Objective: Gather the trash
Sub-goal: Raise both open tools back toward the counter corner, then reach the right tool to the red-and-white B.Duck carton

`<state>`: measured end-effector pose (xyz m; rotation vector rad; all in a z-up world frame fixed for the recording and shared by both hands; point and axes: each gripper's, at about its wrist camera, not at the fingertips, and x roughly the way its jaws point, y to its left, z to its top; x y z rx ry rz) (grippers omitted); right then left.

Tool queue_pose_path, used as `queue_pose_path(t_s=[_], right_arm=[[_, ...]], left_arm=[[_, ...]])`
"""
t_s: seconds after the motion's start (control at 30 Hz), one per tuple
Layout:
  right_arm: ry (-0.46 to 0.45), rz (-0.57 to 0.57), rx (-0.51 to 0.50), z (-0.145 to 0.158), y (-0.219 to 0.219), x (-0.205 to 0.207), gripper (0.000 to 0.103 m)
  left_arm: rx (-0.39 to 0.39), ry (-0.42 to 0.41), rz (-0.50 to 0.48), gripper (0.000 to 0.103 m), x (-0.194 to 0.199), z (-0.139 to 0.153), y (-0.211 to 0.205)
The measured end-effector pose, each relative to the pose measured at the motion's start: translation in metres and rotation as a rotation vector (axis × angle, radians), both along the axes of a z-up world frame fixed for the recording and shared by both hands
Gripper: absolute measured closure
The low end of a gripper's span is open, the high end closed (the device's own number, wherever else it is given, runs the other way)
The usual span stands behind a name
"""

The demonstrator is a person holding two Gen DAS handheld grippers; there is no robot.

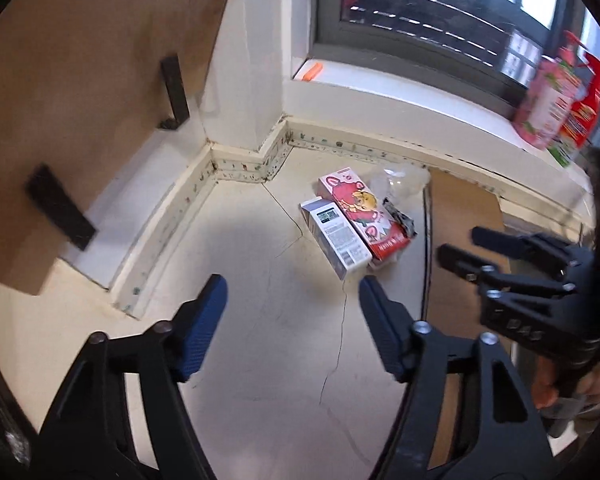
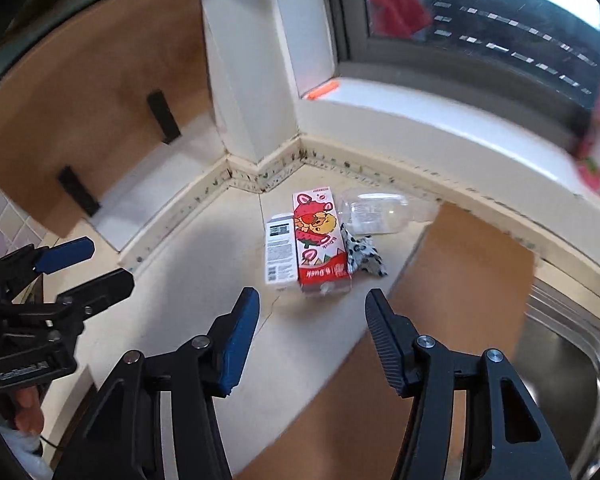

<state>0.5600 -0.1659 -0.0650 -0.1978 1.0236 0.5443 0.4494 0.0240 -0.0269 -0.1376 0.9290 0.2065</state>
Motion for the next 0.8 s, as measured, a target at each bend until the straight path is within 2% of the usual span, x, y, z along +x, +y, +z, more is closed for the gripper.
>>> queue_pose_path(t_s=[0.13,0.33,0.63,0.7,0.8], right_arm=[[0.053,0.027,0.007,-0.053,0.018,0.034,0.063],[0.101,0.042,0.003,-0.1,0.038,0.056,0.064],[0.029,0.078,-0.047,-0.108,0.053,0.067,0.062],[0.019,0.085,-0.06,-0.108,0.055,0.067,0.057],[0.034,0.072,-0.079,-0.113,0.058,0.071,0.056]], left_arm=[[-0.047,0.021,0.06,0.043,0.021,-0.026,0.014],[-0.068,0.047,0.114,0.043,0.033,-0.049,0.024],[-0.117,0.089,0.15,0.043,0.033,-0.071,0.029],[-0.116,0.092,0.152,0.043,0.034,-0.071,0.029],[-0.12,0.089,0.156,0.043,0.034,-0.07,0.028]])
